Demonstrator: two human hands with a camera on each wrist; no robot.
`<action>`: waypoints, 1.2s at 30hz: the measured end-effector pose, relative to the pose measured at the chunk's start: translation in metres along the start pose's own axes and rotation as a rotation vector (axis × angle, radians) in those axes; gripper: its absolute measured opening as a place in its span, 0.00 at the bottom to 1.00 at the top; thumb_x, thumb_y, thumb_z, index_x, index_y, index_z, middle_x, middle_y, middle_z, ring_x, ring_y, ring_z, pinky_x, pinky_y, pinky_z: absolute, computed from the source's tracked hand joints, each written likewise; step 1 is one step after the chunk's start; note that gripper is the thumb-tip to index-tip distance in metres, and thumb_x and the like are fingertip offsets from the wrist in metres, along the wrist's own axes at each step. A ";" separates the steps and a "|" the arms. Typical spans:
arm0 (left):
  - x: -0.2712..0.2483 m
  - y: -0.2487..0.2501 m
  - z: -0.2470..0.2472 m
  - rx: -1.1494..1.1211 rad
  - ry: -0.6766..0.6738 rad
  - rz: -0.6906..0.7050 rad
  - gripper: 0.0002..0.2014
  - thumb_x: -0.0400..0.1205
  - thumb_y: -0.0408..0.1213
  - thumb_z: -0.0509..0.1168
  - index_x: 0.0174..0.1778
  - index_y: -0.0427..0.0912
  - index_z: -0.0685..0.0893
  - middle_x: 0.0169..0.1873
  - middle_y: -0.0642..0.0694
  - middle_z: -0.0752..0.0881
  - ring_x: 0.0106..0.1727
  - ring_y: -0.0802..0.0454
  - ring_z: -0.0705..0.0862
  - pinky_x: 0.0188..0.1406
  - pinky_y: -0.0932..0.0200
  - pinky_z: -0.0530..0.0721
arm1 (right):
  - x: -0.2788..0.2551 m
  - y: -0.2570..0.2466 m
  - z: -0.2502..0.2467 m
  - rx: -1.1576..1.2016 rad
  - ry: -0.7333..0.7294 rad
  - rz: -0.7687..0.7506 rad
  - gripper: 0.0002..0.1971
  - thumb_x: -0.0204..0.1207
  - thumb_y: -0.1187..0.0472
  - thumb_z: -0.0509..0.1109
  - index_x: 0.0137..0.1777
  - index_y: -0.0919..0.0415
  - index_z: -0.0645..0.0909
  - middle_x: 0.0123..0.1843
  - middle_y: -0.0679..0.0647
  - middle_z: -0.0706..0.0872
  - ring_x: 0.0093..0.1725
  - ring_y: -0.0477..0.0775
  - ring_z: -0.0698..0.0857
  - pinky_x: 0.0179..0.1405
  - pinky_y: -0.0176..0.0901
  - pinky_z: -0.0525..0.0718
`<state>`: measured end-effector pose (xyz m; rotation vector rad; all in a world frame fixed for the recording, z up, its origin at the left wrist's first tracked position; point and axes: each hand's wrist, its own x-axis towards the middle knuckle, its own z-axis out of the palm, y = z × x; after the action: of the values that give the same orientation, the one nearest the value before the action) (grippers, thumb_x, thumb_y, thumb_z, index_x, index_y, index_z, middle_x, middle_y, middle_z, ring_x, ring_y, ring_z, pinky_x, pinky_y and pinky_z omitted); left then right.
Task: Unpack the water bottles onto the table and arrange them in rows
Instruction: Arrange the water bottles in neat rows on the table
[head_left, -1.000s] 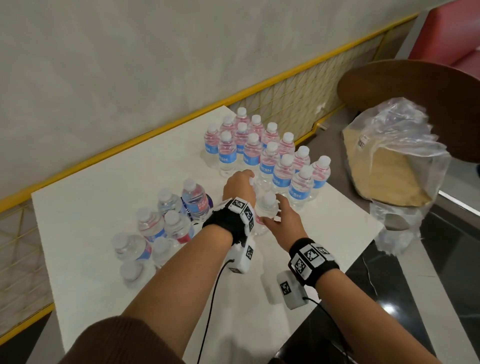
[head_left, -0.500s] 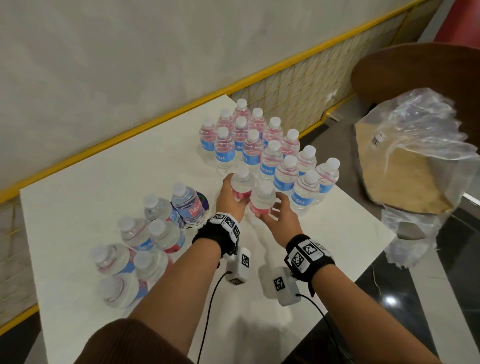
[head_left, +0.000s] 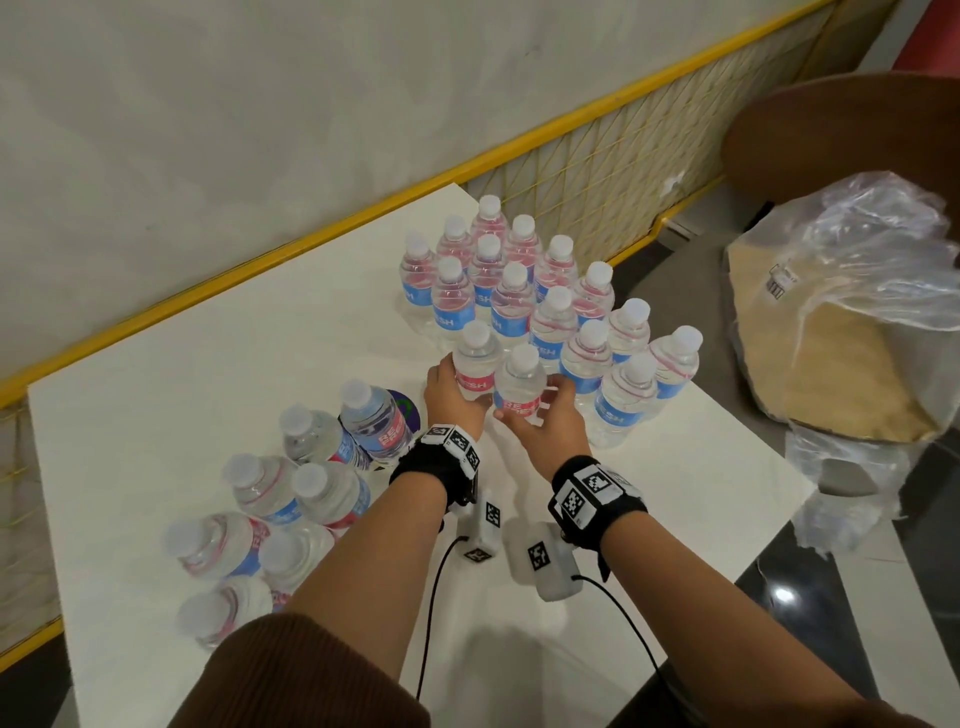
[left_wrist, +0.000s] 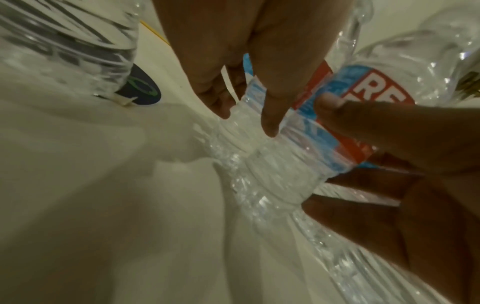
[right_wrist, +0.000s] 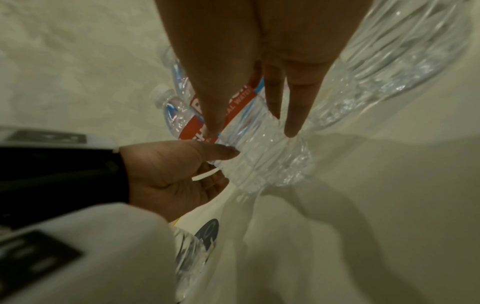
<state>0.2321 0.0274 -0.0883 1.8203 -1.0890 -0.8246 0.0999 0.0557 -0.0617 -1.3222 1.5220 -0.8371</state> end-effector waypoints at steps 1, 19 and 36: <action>0.007 -0.009 0.003 0.011 0.016 0.000 0.33 0.60 0.42 0.79 0.62 0.42 0.78 0.56 0.41 0.84 0.57 0.42 0.85 0.58 0.42 0.85 | 0.002 -0.001 0.000 -0.012 0.000 0.001 0.33 0.72 0.54 0.76 0.71 0.57 0.63 0.60 0.50 0.79 0.63 0.55 0.81 0.57 0.40 0.76; 0.001 -0.034 0.004 -0.051 0.006 -0.055 0.36 0.68 0.34 0.70 0.74 0.38 0.69 0.69 0.39 0.75 0.72 0.42 0.75 0.72 0.42 0.74 | 0.007 0.010 0.008 -0.238 0.019 0.091 0.20 0.84 0.52 0.60 0.72 0.58 0.71 0.67 0.62 0.82 0.67 0.61 0.80 0.61 0.43 0.73; 0.013 -0.049 0.002 -0.006 -0.009 -0.012 0.32 0.70 0.36 0.73 0.72 0.45 0.74 0.64 0.42 0.78 0.66 0.44 0.79 0.66 0.44 0.80 | 0.015 0.006 0.020 -0.193 0.032 -0.043 0.28 0.78 0.51 0.68 0.76 0.54 0.67 0.68 0.57 0.77 0.61 0.55 0.80 0.56 0.39 0.73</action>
<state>0.2534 0.0287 -0.1343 1.8214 -1.0814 -0.8424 0.1166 0.0440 -0.0776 -1.4916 1.6373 -0.7554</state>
